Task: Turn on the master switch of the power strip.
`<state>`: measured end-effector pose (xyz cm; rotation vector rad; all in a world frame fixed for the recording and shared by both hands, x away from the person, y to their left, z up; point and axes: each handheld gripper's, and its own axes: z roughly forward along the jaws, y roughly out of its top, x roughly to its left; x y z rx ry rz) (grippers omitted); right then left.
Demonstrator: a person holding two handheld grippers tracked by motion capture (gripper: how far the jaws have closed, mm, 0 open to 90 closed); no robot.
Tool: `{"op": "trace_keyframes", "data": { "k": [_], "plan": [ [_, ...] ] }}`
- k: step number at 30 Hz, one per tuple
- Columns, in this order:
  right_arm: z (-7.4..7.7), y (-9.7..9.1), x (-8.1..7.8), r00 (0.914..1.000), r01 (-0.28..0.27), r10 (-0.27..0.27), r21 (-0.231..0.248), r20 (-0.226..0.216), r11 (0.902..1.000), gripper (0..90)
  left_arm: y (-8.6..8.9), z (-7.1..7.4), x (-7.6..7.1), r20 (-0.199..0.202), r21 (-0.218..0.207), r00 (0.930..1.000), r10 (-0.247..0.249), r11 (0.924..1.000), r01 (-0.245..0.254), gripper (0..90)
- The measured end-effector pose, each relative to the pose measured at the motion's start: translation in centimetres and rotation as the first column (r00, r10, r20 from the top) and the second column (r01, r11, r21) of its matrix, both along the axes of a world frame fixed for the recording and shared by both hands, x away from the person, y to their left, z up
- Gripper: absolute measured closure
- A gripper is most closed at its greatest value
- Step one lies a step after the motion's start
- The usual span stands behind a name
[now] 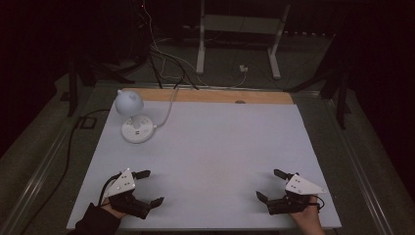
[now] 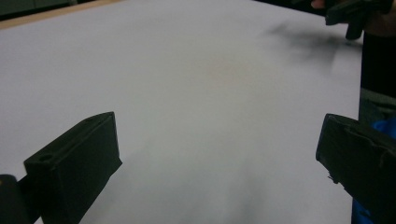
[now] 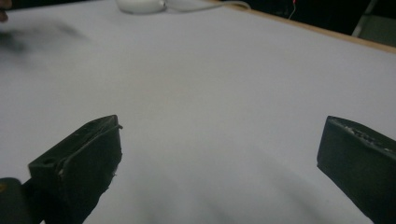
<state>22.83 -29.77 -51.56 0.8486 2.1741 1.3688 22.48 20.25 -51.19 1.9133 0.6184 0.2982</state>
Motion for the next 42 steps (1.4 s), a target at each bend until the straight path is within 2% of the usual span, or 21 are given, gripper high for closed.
{"op": "trace_keyframes", "data": {
  "k": [2,5,10,22,31,37,42],
  "plan": [
    [0.0,0.0,0.0,1.0,0.001,-0.001,-0.013,-0.003,0.9999,0.0,-0.1,-0.1,0.0,-0.004,0.011,0.9999,-0.013,0.9999,0.013,0.1],
    [0.0,0.0,0.1,0.9998,-0.007,0.007,-0.002,-0.019,1.0,0.0,-0.3,-0.1,0.0,-0.003,0.016,0.9998,-0.021,0.9997,0.021,0.1],
    [0.1,0.3,0.0,0.9993,-0.03,0.03,-0.014,-0.024,0.9994,0.0,-0.4,-0.2,0.0,-0.006,0.033,0.9997,-0.025,0.9991,0.025,0.1],
    [0.5,0.6,-0.2,0.9991,-0.042,0.043,-0.024,0.002,0.9988,0.0,-0.9,-0.1,-0.1,-0.007,0.065,0.9981,-0.061,0.996,0.061,0.1],
    [0.6,0.6,-0.3,0.999,-0.044,0.044,-0.006,-0.013,0.999,0.0,-1.6,0.4,-0.1,-0.015,0.071,0.9952,-0.097,0.9927,0.097,0.1],
    [0.8,0.6,-0.4,0.9989,-0.048,0.048,0.013,-0.004,0.9988,0.0,-1.7,0.9,-0.1,-0.029,0.052,0.995,-0.096,0.9939,0.097,0.1],
    [0.9,0.6,-0.5,0.9991,-0.043,0.043,0.013,0.003,0.999,0.0,-2.0,1.8,0.2,-0.028,0.061,0.9949,-0.097,0.9932,0.099,0.1]
  ]
}}
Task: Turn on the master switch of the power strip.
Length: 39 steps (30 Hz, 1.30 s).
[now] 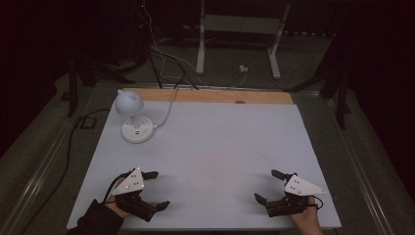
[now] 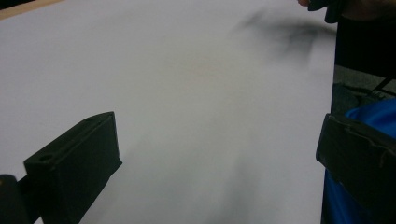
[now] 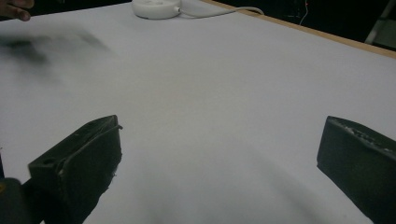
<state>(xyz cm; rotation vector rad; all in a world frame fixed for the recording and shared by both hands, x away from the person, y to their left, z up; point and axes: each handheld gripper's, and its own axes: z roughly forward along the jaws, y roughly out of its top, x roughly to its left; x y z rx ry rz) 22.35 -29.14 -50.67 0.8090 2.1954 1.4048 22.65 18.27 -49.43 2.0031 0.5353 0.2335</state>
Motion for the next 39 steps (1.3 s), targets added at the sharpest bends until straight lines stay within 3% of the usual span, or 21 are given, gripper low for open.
{"op": "trace_keyframes", "data": {
  "k": [5,10,13,28,39],
  "plan": [
    [0.1,-0.2,-0.1,1.0,0.006,-0.006,0.015,0.001,0.9999,0.0,-0.2,0.8,0.4,-0.016,0.001,0.9999,0.001,1.0,-0.001,0.0],
    [0.1,-0.2,-0.1,1.0,0.006,-0.006,0.018,0.002,0.9998,0.0,-0.7,1.4,0.7,-0.014,0.038,0.9998,-0.011,0.9992,0.011,0.1],
    [0.2,-0.2,-0.1,1.0,0.006,-0.006,0.021,0.002,0.9998,0.0,-0.8,1.8,1.0,-0.007,0.029,1.0,-0.001,0.9996,0.001,0.1],
    [0.3,-0.3,-0.2,0.9999,0.013,-0.013,0.035,0.008,0.9993,0.0,-0.8,3.7,3.3,0.008,0.008,0.9978,0.065,0.9978,-0.066,0.1],
    [0.3,-0.4,-0.1,0.9999,0.016,-0.016,0.048,0.006,0.9987,0.0,-0.5,4.9,4.9,0.026,-0.003,0.9887,0.148,0.989,-0.148,0.1]
  ]
}}
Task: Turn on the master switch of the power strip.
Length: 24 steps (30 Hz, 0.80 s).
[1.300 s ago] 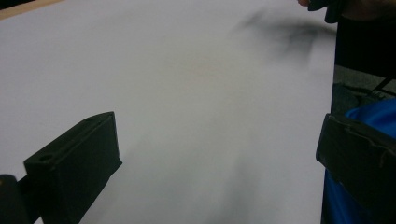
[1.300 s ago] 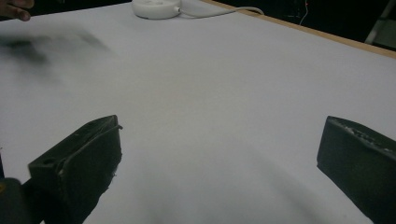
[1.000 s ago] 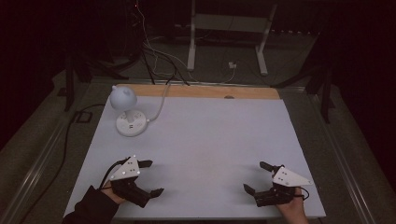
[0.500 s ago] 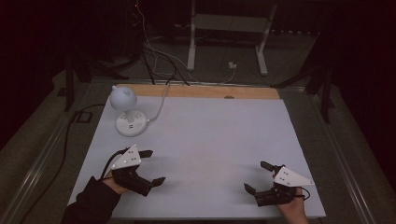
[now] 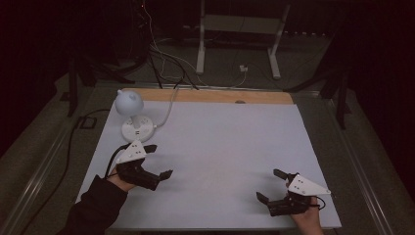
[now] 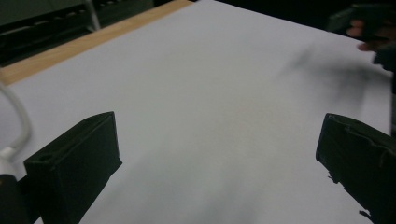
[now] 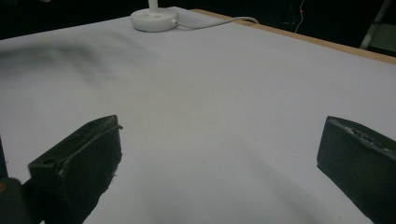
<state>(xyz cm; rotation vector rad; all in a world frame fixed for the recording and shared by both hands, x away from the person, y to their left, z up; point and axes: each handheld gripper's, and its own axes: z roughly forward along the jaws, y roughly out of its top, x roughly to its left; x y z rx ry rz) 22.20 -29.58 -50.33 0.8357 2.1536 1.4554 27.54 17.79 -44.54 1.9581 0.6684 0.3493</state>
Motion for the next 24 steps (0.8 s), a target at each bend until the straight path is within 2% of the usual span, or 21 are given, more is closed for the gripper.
{"op": "trace_keyframes", "data": {
  "k": [8,14,16,18,21,22,23,24],
  "plan": [
    [0.0,0.0,0.0,1.0,0.002,-0.002,0.002,0.001,1.0,0.0,0.6,0.4,1.0,0.025,-0.005,0.9967,0.077,0.997,-0.077,0.2],
    [0.0,0.0,0.0,1.0,-0.001,0.001,0.004,-0.001,1.0,0.0,1.1,0.4,1.9,0.035,-0.005,0.9866,0.159,0.9872,-0.159,0.2],
    [0.0,0.0,0.0,1.0,0.0,0.0,0.004,-0.002,1.0,0.0,1.2,0.4,2.2,0.045,0.0,0.981,0.189,0.9819,-0.189,0.2],
    [0.0,0.0,0.0,1.0,-0.001,0.001,0.005,-0.005,1.0,0.0,1.3,0.3,2.6,0.05,0.01,0.9711,0.234,0.9721,-0.234,0.2],
    [0.0,0.0,0.0,1.0,-0.001,0.001,0.004,-0.004,1.0,0.0,1.4,0.2,3.1,0.055,0.009,0.9613,0.27,0.9626,-0.271,0.2],
    [0.0,0.0,0.0,1.0,-0.001,0.001,0.005,-0.005,1.0,0.0,1.5,0.1,3.2,0.052,0.005,0.9601,0.275,0.9613,-0.276,0.2],
    [0.0,0.0,0.0,1.0,-0.001,0.001,0.005,-0.005,1.0,0.0,1.5,0.0,3.5,0.059,0.01,0.9484,0.312,0.9498,-0.313,0.2],
    [0.0,0.0,0.0,1.0,-0.001,0.001,0.005,-0.005,1.0,0.0,1.5,0.0,3.5,0.059,0.01,0.9484,0.312,0.9498,-0.313,0.2]
  ]
}}
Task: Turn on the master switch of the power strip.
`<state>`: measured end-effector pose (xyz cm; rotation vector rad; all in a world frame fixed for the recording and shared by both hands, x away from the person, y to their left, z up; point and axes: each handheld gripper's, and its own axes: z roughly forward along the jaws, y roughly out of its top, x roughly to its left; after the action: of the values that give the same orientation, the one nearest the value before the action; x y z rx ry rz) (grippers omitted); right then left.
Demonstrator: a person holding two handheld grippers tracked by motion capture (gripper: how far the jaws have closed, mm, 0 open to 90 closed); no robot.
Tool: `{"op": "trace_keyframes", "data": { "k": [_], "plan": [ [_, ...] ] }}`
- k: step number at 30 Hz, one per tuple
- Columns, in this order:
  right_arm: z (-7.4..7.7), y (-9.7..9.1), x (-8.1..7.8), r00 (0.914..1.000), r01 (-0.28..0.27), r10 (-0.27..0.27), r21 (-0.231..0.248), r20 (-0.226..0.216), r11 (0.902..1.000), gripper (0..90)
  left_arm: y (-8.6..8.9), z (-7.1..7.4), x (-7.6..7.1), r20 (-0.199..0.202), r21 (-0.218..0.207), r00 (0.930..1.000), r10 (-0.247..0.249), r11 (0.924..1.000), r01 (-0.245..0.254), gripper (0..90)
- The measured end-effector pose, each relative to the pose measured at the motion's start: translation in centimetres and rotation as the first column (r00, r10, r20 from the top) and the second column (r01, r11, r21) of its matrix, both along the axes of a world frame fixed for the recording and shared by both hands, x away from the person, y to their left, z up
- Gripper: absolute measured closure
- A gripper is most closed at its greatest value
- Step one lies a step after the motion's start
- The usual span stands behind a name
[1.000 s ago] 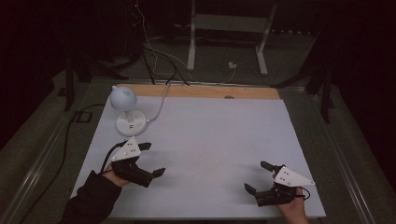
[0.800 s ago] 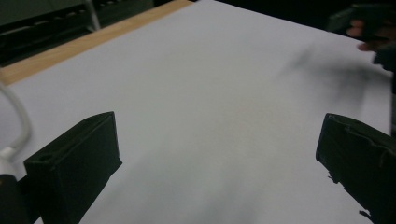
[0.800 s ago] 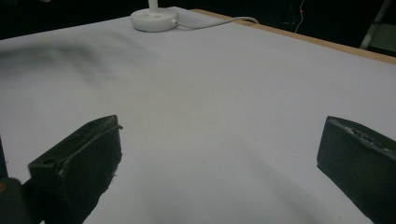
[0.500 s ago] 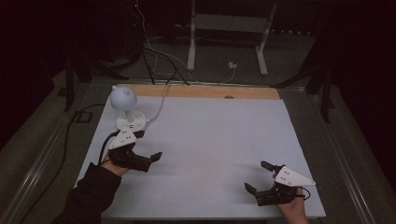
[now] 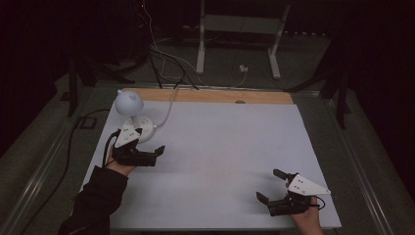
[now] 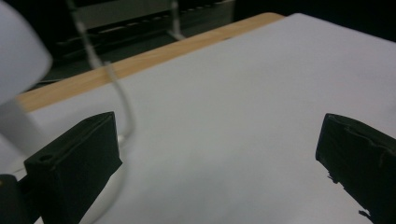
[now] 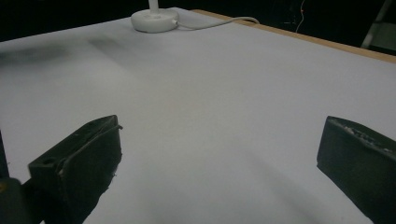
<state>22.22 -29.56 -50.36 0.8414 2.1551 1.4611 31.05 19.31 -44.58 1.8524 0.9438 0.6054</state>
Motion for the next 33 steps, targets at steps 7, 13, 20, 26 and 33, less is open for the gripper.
{"op": "trace_keyframes", "data": {
  "k": [7,13,20,26,33],
  "plan": [
    [0.0,0.0,0.0,1.0,-0.001,0.001,0.001,-0.001,1.0,0.0,0.2,-0.5,1.1,0.004,-0.008,0.996,0.089,0.996,-0.089,0.4],
    [0.0,-0.1,0.0,1.0,-0.001,0.001,0.004,-0.002,1.0,0.0,0.1,-1.0,1.9,-0.002,-0.001,0.991,0.134,0.991,-0.134,0.4],
    [0.0,-0.1,0.1,1.0,-0.003,0.003,0.004,-0.003,1.0,0.0,-0.1,-1.8,2.6,-0.02,-0.05,0.9815,0.19,0.9803,-0.191,0.4],
    [0.0,-0.1,0.1,0.9999,-0.008,0.008,0.01,-0.009,0.9999,0.0,-0.7,-2.6,3.3,-0.009,0.006,0.9756,0.219,0.9756,-0.219,0.4],
    [0.0,-0.1,0.0,0.9999,-0.011,0.011,0.011,-0.006,0.9999,0.0,-0.7,-3.0,4.3,-0.019,0.007,0.9532,0.302,0.9534,-0.302,3.5]
  ]
}}
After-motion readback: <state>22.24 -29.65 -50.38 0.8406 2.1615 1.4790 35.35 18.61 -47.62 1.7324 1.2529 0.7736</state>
